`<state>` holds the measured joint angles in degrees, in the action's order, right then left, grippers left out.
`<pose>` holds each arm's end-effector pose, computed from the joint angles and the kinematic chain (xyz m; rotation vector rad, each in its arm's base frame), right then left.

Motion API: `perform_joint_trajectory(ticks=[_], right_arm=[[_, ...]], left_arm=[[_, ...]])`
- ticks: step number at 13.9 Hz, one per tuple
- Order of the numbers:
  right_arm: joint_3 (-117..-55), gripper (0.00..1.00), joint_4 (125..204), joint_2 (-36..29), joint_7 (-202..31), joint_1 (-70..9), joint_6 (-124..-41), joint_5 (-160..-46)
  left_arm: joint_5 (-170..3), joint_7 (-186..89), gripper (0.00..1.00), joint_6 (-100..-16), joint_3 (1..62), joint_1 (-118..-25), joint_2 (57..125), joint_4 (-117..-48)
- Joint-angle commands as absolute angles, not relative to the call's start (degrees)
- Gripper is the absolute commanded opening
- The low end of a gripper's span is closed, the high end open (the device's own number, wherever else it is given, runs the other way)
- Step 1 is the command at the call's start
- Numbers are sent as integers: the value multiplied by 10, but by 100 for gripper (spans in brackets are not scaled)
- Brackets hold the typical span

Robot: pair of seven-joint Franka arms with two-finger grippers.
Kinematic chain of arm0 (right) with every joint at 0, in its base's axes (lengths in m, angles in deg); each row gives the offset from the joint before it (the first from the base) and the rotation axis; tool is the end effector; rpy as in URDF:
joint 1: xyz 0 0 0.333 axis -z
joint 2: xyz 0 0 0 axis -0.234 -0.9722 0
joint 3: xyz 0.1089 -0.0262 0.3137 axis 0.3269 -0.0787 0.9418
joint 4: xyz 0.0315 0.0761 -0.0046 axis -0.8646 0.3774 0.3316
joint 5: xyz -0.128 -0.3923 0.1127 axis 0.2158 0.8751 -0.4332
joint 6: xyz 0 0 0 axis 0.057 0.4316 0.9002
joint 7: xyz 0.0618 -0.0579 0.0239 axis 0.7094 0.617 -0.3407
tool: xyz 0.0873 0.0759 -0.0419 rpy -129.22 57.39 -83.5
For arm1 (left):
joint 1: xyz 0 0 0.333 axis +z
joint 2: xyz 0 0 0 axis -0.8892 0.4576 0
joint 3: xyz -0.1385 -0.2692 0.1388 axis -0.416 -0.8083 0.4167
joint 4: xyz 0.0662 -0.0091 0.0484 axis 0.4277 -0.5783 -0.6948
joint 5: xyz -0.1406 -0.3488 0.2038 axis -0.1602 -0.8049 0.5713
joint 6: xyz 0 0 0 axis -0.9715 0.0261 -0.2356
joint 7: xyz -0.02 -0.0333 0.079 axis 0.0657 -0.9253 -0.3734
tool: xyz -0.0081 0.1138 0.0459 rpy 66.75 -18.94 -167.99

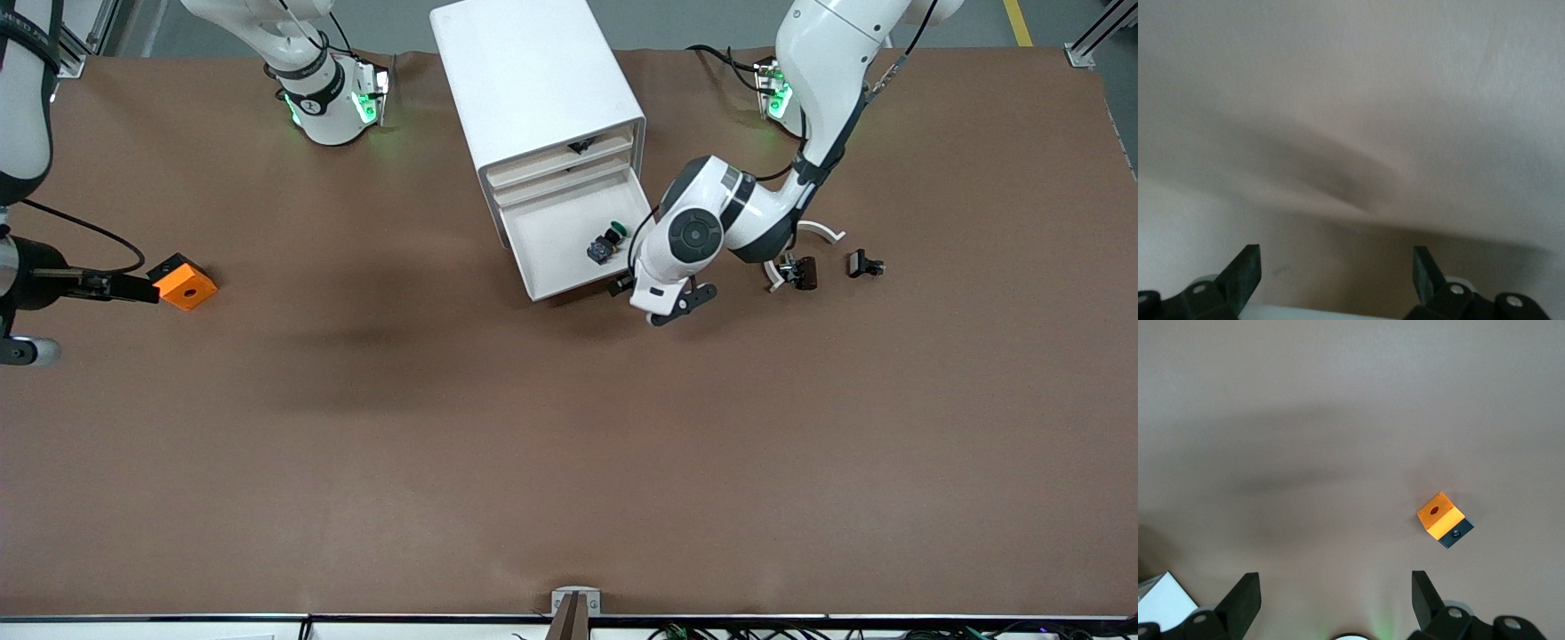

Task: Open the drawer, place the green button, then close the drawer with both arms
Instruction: 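Push the open drawer shut with the left gripper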

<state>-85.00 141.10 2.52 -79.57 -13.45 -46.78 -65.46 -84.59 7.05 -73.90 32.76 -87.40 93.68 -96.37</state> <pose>0.6568 -0.0454 0.5546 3.0999 -0.1446 -0.3428 0.4634 -0.4197 0.1863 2.9653 0.7636 -0.4601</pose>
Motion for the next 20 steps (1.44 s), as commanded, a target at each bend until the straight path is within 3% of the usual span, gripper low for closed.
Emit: perform_joint_trajectory(ticks=[1,5,12,20], right_arm=[[-844,100,1396,36,-784,-130,-453,-649],[-841,100,1402,79,-764,-130,-451,-657],[-841,100,1510,195,-762,-108,-458,-657],[-840,100,1612,263,-757,-114,-524,-658]], left_arm=[[-850,89,100,-746,300,-873,918,-988],[-850,128,100,-745,274,-894,922,-993],[-903,178,100,-746,263,-938,944,-986],[-894,174,100,-742,292,-885,939,-937]])
